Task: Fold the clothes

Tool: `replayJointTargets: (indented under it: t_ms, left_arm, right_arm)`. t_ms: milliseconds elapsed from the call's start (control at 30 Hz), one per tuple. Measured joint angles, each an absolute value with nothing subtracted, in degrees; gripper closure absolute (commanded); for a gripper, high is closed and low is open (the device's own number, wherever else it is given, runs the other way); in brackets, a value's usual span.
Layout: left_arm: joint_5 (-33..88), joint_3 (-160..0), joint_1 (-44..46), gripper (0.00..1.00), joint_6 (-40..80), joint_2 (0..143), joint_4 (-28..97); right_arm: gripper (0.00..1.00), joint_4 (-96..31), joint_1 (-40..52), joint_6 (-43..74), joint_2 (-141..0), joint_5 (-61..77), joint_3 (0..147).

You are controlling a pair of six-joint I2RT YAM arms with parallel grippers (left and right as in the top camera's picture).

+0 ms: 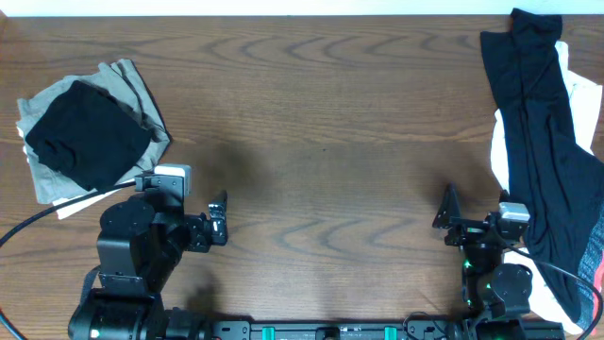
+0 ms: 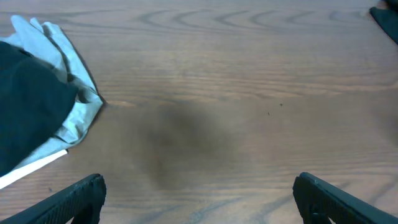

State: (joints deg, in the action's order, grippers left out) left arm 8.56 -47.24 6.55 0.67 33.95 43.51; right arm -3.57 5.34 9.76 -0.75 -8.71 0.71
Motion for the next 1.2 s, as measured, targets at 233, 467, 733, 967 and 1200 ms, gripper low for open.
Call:
replayJointTargets:
  t_ms: [233,467,733,967,1200]
  left_arm:
    - [8.58,-47.24,6.55,0.02,0.67,33.98,43.51]
    - [8.58,-47.24,6.55,0.02,0.67,33.98,43.51]
    - [8.58,-47.24,6.55,0.02,0.67,33.98,43.51]
    - [8.58,-47.24,6.55,0.02,0.67,33.98,43.51]
    - [8.58,-47.24,6.55,0.02,0.67,33.89,43.51]
  right_arm:
    - [0.01,-3.6,5.34,9.3,-0.73,-7.9,0.67]
    - [0.01,-3.57,5.34,8.86,-0.73,-7.49,0.67]
    - [0.01,-3.6,5.34,8.84,-0.73,-7.46,0.67]
    - [0.01,-3.57,5.34,8.69,-0.73,-7.46,0.67]
    - [0.01,-3.6,5.34,8.67,-0.73,-7.46,0.67]
